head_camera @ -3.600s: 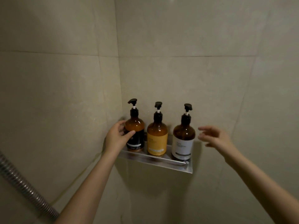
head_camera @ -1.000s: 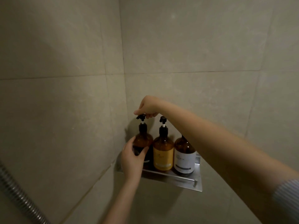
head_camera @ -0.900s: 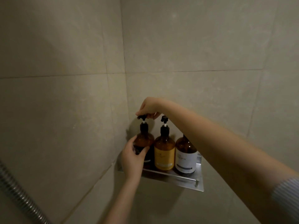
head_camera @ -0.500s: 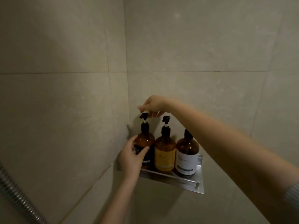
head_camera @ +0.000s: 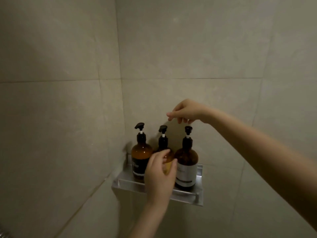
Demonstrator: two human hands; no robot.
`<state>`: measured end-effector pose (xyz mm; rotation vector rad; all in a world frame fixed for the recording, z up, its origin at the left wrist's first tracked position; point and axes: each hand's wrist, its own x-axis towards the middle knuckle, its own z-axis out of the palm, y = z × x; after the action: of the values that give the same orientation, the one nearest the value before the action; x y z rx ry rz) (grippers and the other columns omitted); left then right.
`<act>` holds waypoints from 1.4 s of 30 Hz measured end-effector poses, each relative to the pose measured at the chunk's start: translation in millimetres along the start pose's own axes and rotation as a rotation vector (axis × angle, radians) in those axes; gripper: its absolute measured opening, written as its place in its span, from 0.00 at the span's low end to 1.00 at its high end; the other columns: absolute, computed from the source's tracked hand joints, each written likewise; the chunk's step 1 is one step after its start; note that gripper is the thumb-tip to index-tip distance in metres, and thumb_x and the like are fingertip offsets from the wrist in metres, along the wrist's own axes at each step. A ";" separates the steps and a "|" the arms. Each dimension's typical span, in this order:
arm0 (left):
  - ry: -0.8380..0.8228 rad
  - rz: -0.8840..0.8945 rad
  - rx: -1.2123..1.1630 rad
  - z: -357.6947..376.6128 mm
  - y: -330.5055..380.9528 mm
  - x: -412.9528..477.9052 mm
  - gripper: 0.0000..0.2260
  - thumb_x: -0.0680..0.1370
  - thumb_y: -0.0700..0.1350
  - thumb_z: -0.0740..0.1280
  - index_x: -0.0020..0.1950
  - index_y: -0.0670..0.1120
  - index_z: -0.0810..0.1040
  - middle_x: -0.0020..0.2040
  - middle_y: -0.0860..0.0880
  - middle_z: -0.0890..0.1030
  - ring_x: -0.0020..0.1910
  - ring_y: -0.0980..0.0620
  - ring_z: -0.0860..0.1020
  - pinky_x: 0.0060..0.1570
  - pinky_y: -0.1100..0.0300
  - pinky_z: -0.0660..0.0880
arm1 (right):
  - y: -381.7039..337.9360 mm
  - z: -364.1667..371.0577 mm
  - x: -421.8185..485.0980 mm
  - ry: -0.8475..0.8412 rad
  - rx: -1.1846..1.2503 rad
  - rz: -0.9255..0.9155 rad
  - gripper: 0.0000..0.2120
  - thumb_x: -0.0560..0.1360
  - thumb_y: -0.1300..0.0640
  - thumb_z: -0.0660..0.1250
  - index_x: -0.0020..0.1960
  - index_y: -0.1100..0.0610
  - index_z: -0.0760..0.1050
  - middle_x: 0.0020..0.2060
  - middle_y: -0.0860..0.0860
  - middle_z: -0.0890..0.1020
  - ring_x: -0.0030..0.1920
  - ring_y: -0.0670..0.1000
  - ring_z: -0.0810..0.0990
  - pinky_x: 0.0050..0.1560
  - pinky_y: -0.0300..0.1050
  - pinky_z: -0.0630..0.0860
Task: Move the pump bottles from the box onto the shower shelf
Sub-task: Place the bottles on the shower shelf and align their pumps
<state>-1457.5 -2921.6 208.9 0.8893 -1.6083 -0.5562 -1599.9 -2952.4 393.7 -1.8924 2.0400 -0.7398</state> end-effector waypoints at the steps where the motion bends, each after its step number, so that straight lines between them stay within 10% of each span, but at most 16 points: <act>1: -0.055 0.017 0.015 9.4 4.6 -3.6 0.17 0.71 0.56 0.67 0.58 0.67 0.70 0.55 0.69 0.71 0.54 0.65 0.75 0.51 0.62 0.78 | 5.0 -4.0 -5.1 -0.025 -0.005 0.026 0.15 0.72 0.41 0.65 0.47 0.52 0.81 0.37 0.48 0.79 0.38 0.48 0.76 0.39 0.40 0.74; 6: -0.060 0.012 0.156 37.2 15.2 -12.2 0.26 0.70 0.53 0.71 0.67 0.55 0.69 0.63 0.60 0.73 0.63 0.64 0.68 0.59 0.70 0.64 | 30.6 -15.0 -24.9 -0.048 0.051 0.142 0.17 0.70 0.45 0.70 0.53 0.56 0.79 0.42 0.50 0.78 0.41 0.49 0.76 0.39 0.40 0.75; 30: 0.043 0.137 0.129 27.2 7.4 -18.7 0.16 0.75 0.51 0.65 0.63 0.55 0.74 0.59 0.62 0.73 0.58 0.67 0.70 0.55 0.72 0.67 | 60.3 19.2 -52.2 0.199 0.588 0.125 0.13 0.74 0.52 0.68 0.50 0.62 0.79 0.31 0.52 0.78 0.30 0.47 0.77 0.33 0.38 0.76; 36: 0.306 -0.151 -0.037 -36.4 -36.4 13.6 0.14 0.76 0.47 0.65 0.61 0.53 0.73 0.56 0.54 0.77 0.55 0.52 0.77 0.50 0.59 0.74 | 116.2 83.4 -98.6 0.253 0.565 0.112 0.18 0.72 0.52 0.70 0.60 0.53 0.75 0.47 0.48 0.78 0.48 0.48 0.78 0.40 0.37 0.73; 42: -0.009 -0.298 -0.064 -54.2 -60.9 45.0 0.25 0.74 0.50 0.68 0.70 0.51 0.67 0.67 0.48 0.73 0.66 0.48 0.71 0.60 0.52 0.70 | 128.1 131.7 -99.9 0.166 0.522 0.080 0.33 0.67 0.58 0.75 0.68 0.50 0.66 0.58 0.49 0.75 0.56 0.49 0.76 0.48 0.37 0.74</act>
<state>-1392.3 -2987.9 202.3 1.0868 -1.4662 -0.8161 -1629.1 -2876.3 201.1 -1.4856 1.7637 -1.2941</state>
